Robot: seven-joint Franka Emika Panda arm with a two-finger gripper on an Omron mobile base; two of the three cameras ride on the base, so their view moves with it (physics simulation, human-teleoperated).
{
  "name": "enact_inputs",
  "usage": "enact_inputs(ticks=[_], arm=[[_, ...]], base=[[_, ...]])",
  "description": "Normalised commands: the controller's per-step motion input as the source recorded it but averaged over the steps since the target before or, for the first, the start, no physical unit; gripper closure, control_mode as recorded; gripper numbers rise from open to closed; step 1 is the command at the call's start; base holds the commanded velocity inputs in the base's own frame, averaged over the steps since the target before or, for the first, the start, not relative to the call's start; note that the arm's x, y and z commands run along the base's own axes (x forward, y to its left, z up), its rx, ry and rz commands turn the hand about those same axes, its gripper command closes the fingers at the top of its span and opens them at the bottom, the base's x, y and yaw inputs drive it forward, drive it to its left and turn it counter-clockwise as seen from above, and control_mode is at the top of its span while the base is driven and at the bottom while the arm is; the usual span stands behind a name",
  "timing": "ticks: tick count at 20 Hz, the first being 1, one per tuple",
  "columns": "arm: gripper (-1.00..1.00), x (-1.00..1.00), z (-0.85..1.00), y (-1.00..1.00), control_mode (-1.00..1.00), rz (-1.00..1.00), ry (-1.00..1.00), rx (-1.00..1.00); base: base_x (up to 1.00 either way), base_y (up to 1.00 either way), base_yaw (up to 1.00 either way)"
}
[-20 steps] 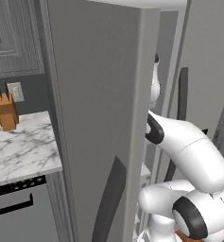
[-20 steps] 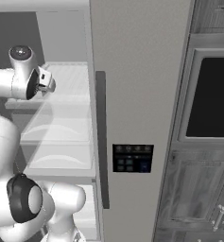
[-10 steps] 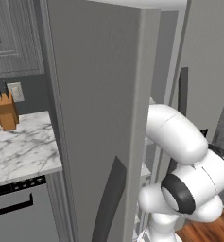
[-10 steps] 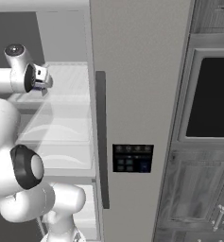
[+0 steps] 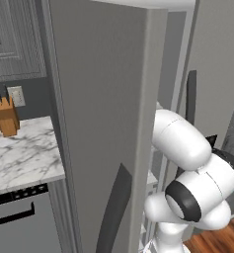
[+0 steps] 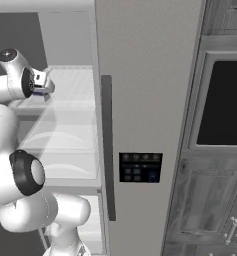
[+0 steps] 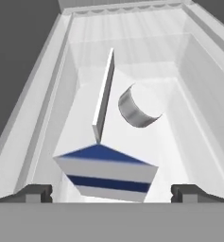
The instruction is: Take a sugar cube from the saucer and place it inside the coffee. Then, grab milk from the fridge and place it next to the coffee on the counter to sweeten the coffee.
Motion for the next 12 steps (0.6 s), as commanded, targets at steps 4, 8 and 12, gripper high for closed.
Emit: enact_inputs(ticks=[4, 8, 12], arm=[[-1.00, 0.03, 0.00, 0.00, -1.00, -0.11, -0.12, -0.07], [-1.00, 0.19, -0.09, 0.00, -1.00, -0.12, -0.12, -0.01], [-1.00, 0.16, -0.02, 0.00, -1.00, -0.09, -0.04, 0.00]], base=[[0.00, 0.00, 0.00], [0.00, 0.00, 0.00], [0.00, 0.00, 0.00]])
